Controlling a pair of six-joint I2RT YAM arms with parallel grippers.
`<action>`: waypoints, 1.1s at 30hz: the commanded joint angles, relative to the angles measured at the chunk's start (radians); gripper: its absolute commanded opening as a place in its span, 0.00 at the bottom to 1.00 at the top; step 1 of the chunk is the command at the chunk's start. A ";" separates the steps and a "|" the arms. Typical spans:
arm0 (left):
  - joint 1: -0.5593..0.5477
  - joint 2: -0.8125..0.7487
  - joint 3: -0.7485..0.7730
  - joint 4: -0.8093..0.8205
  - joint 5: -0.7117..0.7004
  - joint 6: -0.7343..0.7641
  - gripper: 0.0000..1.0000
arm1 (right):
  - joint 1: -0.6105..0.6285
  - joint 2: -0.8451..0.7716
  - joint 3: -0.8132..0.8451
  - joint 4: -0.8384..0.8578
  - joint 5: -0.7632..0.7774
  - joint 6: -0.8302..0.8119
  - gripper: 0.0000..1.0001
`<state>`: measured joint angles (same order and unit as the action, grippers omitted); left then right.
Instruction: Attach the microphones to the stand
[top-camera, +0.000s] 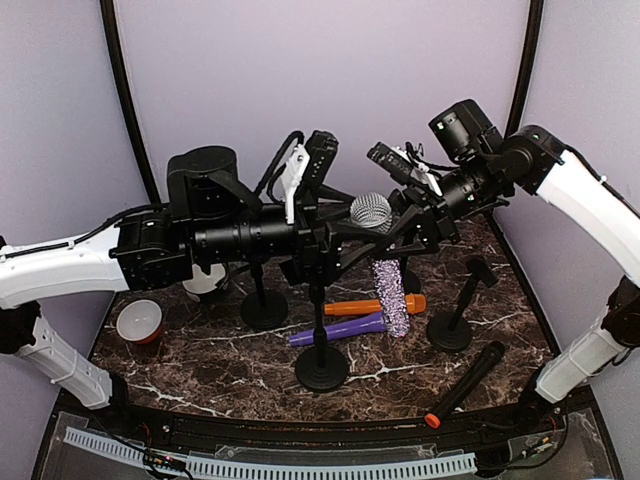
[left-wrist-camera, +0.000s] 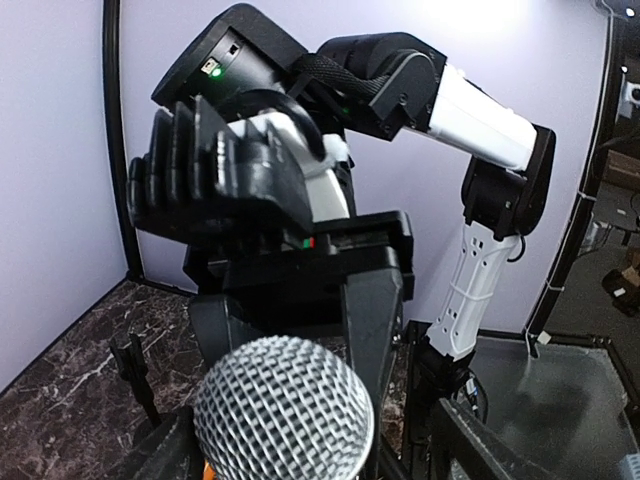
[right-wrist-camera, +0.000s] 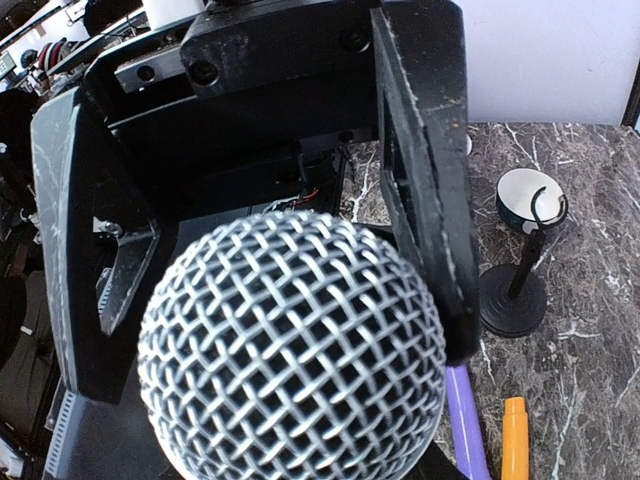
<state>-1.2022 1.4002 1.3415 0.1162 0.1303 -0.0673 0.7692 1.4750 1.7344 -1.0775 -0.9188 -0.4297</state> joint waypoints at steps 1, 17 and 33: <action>-0.005 0.027 0.059 0.040 -0.009 -0.073 0.74 | -0.001 -0.023 -0.004 0.050 0.004 -0.011 0.00; 0.009 0.043 0.073 0.112 0.013 -0.077 0.03 | -0.022 -0.060 -0.012 0.059 0.040 -0.014 0.41; 0.127 -0.051 -0.019 0.402 -0.060 -0.263 0.00 | -0.201 -0.147 -0.162 0.186 -0.110 0.009 0.87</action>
<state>-1.0950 1.3979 1.3422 0.3820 0.0547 -0.2646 0.5629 1.3422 1.5997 -0.8948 -1.0145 -0.3641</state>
